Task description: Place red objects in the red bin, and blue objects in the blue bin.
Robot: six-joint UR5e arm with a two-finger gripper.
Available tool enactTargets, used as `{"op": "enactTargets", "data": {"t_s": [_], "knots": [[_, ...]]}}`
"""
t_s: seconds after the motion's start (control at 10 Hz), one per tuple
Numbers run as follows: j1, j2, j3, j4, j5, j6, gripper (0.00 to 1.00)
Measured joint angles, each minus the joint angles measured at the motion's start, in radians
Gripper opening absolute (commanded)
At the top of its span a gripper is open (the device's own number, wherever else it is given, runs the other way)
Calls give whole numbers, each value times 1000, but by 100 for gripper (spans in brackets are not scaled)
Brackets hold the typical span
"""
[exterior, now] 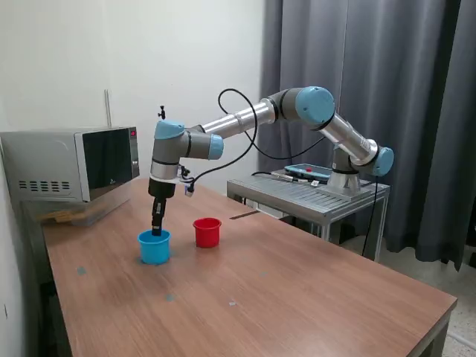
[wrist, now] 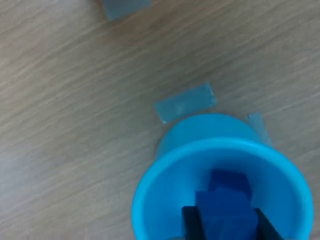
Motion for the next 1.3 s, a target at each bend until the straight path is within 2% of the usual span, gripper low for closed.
{"op": "enactTargets", "data": {"t_s": [0.4,0.5,1.3], "knots": [[2,1,-4,-4,0,-13,0],[3,1,-4,-5,0,-15,100],[12,1,-3,-6,-1,-17,100]]}}
